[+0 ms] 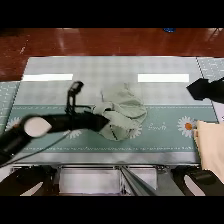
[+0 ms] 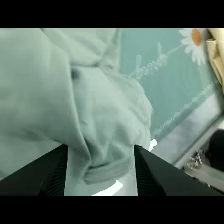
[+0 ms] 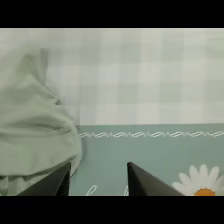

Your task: Fold the shirts.

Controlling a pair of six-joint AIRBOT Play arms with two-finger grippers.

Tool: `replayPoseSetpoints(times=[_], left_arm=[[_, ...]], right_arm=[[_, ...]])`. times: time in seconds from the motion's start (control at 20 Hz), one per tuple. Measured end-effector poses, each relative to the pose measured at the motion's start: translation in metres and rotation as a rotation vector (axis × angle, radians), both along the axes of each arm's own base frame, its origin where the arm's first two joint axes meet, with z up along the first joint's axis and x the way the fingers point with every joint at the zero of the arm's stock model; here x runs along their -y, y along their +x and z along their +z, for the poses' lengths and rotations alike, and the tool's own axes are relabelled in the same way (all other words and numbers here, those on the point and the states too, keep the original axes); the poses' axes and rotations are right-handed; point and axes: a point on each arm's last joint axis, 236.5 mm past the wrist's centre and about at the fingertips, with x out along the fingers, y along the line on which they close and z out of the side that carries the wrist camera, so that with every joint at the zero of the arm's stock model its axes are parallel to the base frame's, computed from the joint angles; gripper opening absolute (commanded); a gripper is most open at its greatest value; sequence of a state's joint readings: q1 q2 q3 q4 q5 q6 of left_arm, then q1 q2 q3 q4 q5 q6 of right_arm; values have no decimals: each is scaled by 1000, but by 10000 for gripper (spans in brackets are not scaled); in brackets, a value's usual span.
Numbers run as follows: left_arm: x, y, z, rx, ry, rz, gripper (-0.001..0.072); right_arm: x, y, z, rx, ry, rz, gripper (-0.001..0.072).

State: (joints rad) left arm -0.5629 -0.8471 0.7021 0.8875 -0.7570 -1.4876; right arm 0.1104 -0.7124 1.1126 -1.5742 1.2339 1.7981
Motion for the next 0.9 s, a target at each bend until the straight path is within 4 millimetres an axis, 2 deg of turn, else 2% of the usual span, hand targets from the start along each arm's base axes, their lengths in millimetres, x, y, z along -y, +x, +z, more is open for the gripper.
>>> replayPoseSetpoints(times=[0.1,0.2,0.25,0.3,0.35,0.45,0.55,0.7,0.9], left_arm=[[-43,38,33,58,54,77,506],[-98,79,59,118,97,225,505],[-123,94,63,114,108,300,505],[-146,107,59,84,116,367,505],[-160,115,49,33,118,400,505],[-171,126,14,-106,106,407,506],[-165,131,-24,-257,63,370,506],[-143,138,-73,-432,3,301,505],[-104,148,-107,-521,-13,209,506]], right_arm=[[37,1,16,28,-62,-97,408],[88,-9,19,10,-144,-237,408],[111,-16,16,-11,-168,-305,408],[129,-25,6,-48,-173,-367,408],[139,-31,-8,-85,-159,-403,408],[134,-35,-47,-158,-68,-391,407],[109,-36,-84,-216,54,-329,405],[67,-39,-124,-276,228,-231,404],[32,-53,-159,-354,364,-162,404]])
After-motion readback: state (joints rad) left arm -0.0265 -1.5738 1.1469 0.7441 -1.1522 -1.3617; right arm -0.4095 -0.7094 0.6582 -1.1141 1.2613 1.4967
